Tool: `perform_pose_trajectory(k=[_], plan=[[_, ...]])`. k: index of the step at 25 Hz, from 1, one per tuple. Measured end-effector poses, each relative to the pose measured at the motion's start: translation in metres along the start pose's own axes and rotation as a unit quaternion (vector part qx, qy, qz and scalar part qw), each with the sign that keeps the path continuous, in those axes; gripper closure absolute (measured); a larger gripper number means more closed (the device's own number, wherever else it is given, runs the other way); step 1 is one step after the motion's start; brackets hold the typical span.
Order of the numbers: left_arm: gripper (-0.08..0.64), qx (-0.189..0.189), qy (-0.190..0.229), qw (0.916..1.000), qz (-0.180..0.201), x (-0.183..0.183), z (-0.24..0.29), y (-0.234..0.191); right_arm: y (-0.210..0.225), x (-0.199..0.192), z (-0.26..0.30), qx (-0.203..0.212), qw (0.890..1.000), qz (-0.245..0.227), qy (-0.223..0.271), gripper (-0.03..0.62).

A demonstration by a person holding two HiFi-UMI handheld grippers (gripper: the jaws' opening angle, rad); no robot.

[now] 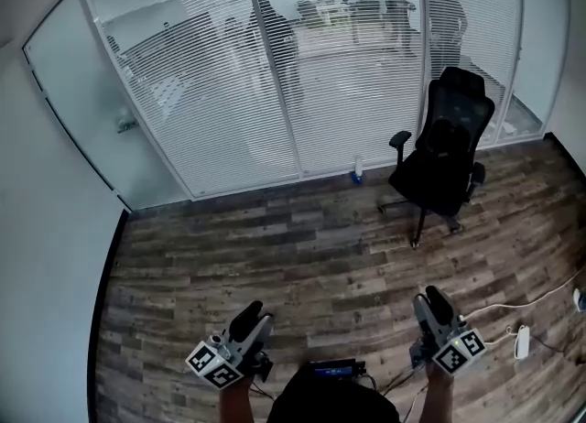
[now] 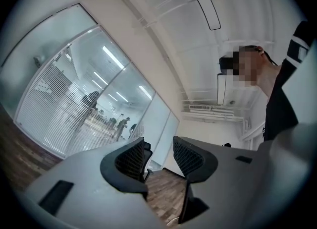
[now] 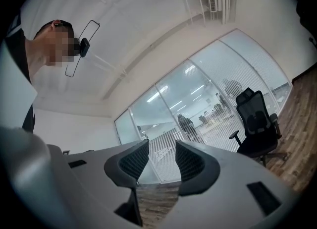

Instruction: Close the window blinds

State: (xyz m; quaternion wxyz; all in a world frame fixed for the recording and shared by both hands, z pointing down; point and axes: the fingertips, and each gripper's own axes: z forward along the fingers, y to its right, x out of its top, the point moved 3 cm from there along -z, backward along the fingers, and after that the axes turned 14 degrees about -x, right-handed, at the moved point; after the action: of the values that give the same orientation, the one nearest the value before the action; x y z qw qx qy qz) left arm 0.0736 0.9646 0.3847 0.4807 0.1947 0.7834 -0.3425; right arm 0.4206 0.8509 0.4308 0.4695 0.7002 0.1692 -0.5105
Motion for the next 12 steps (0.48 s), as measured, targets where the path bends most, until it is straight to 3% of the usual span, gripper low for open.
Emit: perform_pose_trajectory(k=[6, 12], plan=[[0.362, -0.004, 0.019, 0.9997, -0.015, -0.003, 0.020, -0.047, 0.008, 0.002, 0.025, -0.007, 1.000, -0.007, -0.006, 0.440], [0.362, -0.020, 0.055, 0.9971, -0.049, 0.002, 0.066, -0.144, 0.034, 0.022, 0.097, -0.050, 0.999, -0.017, -0.006, 0.440]])
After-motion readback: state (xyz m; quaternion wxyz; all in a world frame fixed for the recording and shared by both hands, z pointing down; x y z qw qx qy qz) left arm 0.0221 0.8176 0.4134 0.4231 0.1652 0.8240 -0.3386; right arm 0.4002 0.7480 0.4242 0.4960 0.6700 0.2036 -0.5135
